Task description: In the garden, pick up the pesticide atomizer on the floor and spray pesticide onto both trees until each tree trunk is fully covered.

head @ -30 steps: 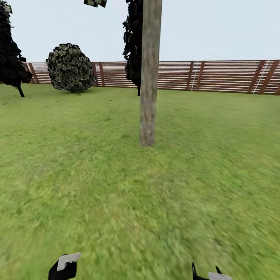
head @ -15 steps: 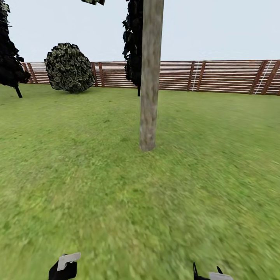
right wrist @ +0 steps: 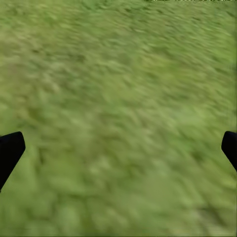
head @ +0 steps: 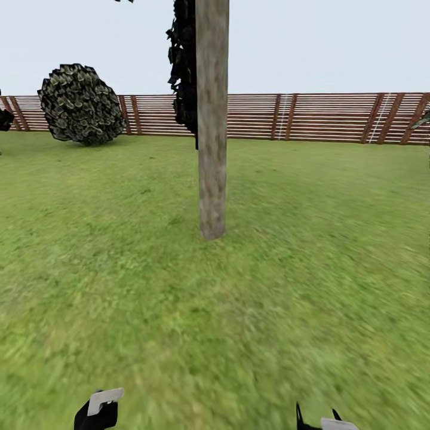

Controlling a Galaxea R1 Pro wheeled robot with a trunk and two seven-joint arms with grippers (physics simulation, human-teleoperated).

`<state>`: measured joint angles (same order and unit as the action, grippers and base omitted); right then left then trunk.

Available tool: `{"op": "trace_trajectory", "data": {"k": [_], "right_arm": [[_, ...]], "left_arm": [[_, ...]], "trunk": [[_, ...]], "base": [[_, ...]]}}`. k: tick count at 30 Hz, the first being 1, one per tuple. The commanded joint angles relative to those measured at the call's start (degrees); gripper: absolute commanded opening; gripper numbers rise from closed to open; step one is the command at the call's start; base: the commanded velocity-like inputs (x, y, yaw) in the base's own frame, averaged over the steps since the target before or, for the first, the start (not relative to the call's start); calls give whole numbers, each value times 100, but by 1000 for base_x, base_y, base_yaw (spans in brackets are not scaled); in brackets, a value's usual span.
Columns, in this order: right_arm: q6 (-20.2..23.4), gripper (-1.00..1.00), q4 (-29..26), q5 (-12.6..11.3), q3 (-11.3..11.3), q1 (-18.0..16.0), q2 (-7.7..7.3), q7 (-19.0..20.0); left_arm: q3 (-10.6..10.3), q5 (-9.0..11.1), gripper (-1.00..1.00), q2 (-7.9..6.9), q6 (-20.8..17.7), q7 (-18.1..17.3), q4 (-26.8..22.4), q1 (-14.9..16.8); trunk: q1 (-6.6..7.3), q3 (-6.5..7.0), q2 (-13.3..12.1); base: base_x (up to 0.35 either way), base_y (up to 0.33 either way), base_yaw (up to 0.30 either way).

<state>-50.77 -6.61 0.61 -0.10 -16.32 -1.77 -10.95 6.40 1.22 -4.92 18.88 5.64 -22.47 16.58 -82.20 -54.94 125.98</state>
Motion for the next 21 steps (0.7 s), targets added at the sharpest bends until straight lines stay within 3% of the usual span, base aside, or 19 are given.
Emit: {"op": "trace_trajectory", "data": {"k": [1, 13, 21], "right_arm": [[-13, 100, 5, 8, 1, -3, 0, -13], [-21, 100, 10, 2, 1, -3, 1, -13], [-21, 100, 9, 1, 1, -3, 1, -13]], "left_arm": [[1, 11, -100, 0, 19, 7, 4, 3], [1, 18, -100, 0, 19, 15, -3, 3], [1, 19, -100, 0, 19, 16, -7, 3]], "trunk": [[-2, -5, 2], [-2, -5, 2], [-2, -5, 2]], "base": [[339, 0, -26], [339, 0, -8], [339, 0, -141]]}}
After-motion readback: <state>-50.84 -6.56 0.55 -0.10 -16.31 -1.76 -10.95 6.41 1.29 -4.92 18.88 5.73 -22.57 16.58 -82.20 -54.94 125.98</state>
